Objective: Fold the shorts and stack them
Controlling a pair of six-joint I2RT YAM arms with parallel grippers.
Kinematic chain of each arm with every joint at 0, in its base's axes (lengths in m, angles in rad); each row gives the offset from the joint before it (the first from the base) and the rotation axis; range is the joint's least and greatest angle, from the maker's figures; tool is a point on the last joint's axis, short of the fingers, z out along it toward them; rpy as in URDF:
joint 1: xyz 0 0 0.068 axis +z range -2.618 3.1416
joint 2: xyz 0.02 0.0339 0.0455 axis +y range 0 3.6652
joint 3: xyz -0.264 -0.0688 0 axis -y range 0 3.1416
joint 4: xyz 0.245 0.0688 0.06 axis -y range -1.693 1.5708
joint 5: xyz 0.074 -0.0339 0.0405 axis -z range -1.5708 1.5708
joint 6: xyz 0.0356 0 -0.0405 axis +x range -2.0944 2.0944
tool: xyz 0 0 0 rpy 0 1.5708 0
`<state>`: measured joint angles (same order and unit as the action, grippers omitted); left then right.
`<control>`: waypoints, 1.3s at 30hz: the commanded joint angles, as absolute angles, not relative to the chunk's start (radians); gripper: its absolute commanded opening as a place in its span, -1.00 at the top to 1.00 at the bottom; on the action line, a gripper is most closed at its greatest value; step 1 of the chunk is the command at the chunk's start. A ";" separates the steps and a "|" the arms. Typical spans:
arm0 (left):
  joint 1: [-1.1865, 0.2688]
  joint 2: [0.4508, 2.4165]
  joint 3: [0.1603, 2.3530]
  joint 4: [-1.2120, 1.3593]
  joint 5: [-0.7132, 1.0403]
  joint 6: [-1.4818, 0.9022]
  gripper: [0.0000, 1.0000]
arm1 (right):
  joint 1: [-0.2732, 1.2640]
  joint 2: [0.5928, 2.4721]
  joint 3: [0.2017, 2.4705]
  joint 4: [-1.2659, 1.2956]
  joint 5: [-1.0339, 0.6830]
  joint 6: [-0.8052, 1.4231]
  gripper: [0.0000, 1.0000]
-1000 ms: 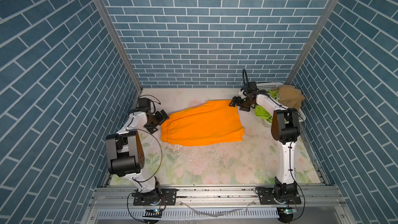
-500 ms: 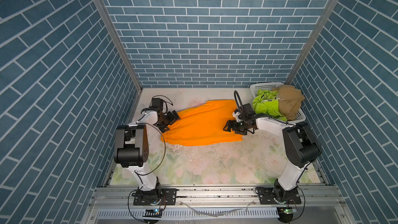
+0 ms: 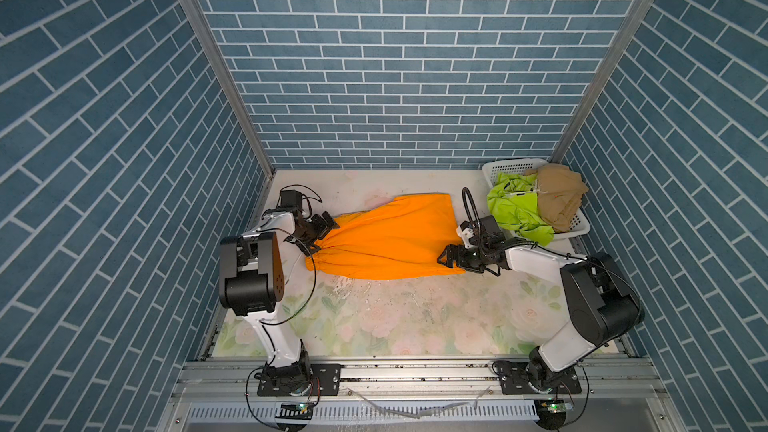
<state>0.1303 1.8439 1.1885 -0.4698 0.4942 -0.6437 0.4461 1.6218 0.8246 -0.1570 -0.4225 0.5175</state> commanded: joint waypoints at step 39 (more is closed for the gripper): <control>0.157 1.783 0.980 -0.387 0.251 -0.460 -0.47 | 0.363 1.698 1.090 -0.355 -0.533 0.455 -0.94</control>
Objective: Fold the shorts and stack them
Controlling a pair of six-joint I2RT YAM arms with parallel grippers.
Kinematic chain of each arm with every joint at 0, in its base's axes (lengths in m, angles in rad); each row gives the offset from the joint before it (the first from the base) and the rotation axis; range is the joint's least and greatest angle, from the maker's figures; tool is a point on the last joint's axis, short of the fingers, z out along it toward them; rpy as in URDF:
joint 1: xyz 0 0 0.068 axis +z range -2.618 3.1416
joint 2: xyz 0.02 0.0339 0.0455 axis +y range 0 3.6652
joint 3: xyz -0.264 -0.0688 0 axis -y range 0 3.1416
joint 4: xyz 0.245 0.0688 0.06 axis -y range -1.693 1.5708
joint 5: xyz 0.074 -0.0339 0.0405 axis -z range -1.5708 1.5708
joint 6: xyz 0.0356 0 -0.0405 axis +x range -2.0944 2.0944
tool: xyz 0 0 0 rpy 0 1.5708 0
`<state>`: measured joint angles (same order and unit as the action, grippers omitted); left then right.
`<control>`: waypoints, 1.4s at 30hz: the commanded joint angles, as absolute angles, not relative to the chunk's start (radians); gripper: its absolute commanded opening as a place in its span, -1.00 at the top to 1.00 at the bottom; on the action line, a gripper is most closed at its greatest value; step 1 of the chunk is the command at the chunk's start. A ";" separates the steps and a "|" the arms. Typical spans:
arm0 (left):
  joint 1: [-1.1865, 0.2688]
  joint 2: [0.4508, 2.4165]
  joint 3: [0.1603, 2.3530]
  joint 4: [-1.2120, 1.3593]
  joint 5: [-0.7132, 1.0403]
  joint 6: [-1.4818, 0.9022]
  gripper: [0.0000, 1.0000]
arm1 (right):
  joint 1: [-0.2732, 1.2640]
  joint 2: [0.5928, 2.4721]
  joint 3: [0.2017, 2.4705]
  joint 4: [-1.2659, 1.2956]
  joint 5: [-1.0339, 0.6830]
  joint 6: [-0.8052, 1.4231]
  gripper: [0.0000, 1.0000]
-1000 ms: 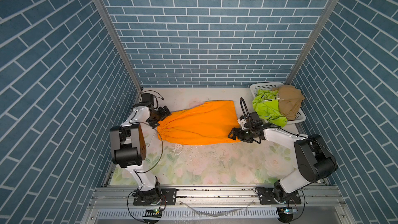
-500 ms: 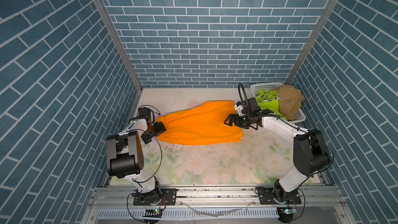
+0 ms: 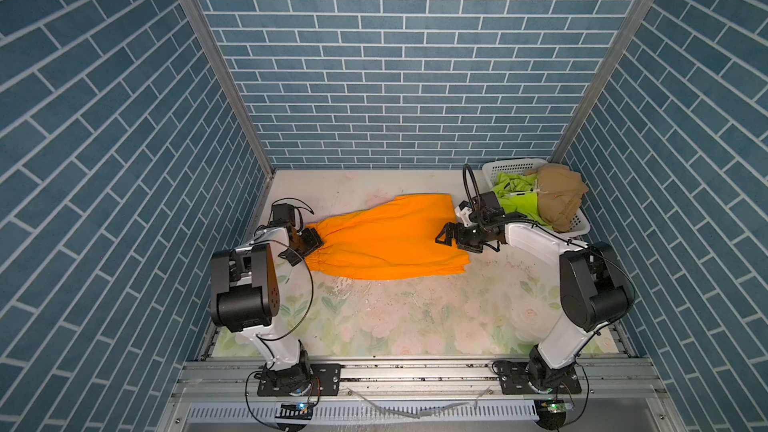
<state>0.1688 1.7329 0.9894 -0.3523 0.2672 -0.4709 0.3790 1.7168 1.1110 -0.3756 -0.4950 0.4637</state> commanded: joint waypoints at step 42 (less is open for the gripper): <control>-0.176 1.761 1.523 -0.868 -0.036 -0.254 1.00 | 0.529 1.979 1.374 0.123 -0.567 0.891 -0.94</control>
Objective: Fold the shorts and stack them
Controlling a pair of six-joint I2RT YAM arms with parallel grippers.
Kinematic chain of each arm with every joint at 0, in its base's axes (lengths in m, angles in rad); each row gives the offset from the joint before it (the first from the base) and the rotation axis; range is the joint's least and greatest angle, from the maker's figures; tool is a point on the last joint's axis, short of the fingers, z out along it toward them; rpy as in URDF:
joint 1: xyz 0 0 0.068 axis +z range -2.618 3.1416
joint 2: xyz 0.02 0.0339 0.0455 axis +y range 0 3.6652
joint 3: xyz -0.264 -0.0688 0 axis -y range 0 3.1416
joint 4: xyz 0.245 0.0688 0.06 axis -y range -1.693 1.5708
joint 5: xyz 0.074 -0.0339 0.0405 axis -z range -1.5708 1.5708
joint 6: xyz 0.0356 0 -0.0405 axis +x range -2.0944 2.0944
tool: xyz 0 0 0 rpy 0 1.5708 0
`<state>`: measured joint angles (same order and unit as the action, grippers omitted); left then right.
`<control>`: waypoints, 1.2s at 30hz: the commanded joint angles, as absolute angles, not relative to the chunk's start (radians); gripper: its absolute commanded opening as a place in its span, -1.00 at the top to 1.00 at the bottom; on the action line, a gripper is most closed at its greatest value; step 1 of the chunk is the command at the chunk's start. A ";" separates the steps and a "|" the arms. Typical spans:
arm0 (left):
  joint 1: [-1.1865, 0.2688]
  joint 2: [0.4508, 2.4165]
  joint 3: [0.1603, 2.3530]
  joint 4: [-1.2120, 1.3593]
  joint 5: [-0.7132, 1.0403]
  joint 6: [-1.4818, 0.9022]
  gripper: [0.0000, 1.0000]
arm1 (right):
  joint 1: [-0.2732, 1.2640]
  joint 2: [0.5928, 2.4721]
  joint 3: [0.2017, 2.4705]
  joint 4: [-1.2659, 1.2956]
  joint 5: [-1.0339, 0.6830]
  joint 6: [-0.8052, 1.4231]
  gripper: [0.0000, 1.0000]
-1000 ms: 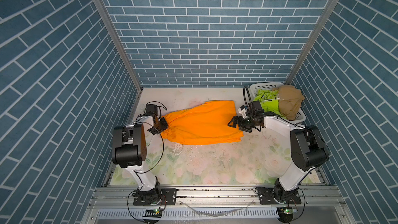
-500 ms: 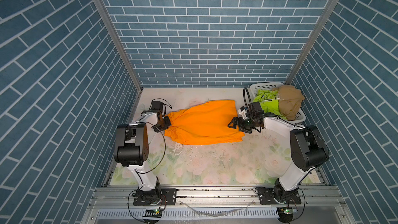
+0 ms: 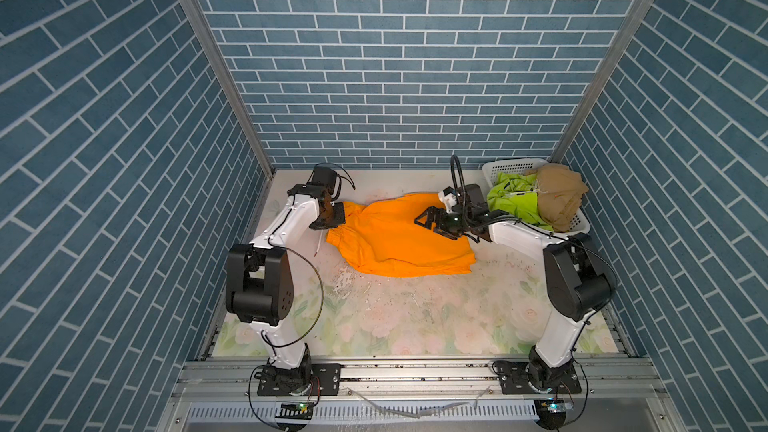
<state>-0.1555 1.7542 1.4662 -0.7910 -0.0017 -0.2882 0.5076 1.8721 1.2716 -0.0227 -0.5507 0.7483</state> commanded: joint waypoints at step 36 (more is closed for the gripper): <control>-0.368 1.832 1.846 -1.028 -0.051 -0.171 1.00 | 0.467 2.303 2.017 -0.062 -0.552 0.972 -0.98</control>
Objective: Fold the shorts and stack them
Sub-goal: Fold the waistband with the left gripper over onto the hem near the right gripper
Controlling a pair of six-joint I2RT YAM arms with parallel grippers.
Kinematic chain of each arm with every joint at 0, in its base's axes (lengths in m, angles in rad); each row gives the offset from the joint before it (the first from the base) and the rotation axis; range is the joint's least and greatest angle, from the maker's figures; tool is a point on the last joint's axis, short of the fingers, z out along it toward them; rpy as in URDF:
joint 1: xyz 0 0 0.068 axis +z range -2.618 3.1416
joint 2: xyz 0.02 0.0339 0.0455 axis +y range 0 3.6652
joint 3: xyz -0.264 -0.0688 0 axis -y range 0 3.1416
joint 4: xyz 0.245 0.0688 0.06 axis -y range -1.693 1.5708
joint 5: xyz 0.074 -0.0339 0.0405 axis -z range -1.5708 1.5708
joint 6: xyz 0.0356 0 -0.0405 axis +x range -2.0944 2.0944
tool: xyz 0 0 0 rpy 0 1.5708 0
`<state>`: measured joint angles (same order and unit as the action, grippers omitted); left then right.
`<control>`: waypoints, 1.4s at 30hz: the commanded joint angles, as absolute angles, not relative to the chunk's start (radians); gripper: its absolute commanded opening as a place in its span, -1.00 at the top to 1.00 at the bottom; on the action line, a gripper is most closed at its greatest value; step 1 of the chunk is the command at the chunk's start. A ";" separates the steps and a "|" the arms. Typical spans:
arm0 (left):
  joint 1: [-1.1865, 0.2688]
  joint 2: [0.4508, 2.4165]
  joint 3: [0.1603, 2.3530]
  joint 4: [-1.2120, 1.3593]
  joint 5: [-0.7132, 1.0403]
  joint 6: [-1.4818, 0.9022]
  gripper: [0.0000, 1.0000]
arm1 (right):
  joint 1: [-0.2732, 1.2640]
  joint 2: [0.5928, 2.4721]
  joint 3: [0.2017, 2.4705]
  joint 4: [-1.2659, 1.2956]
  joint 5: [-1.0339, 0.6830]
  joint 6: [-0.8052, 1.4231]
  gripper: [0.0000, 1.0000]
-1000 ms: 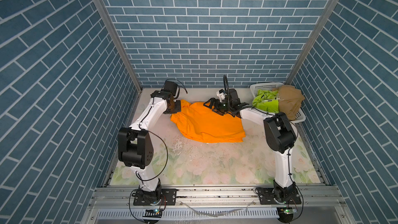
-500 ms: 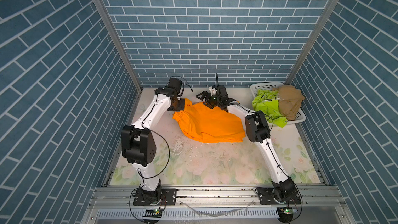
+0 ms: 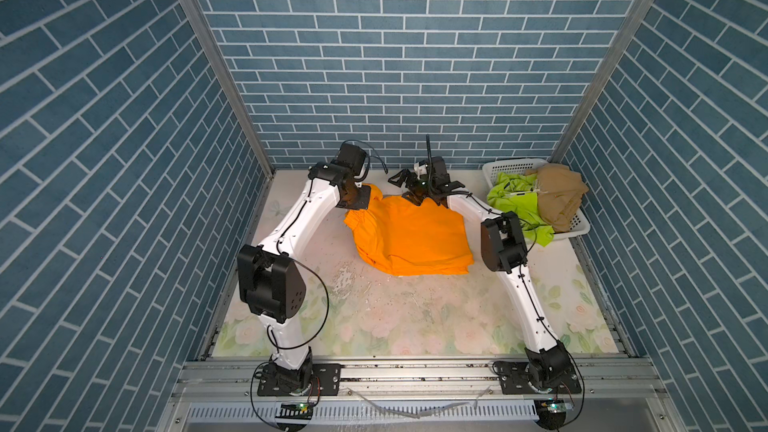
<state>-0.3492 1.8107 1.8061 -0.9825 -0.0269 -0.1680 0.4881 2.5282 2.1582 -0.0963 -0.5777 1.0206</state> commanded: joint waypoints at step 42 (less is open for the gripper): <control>-0.670 2.406 2.420 -1.107 0.043 -0.543 0.90 | 0.334 1.526 0.615 0.228 -0.553 0.822 -0.97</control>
<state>-0.6586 2.4012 2.4416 -1.1702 0.0212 -0.4973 0.3370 1.5028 0.6395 0.1806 -0.5327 0.8543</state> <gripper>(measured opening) 0.082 0.985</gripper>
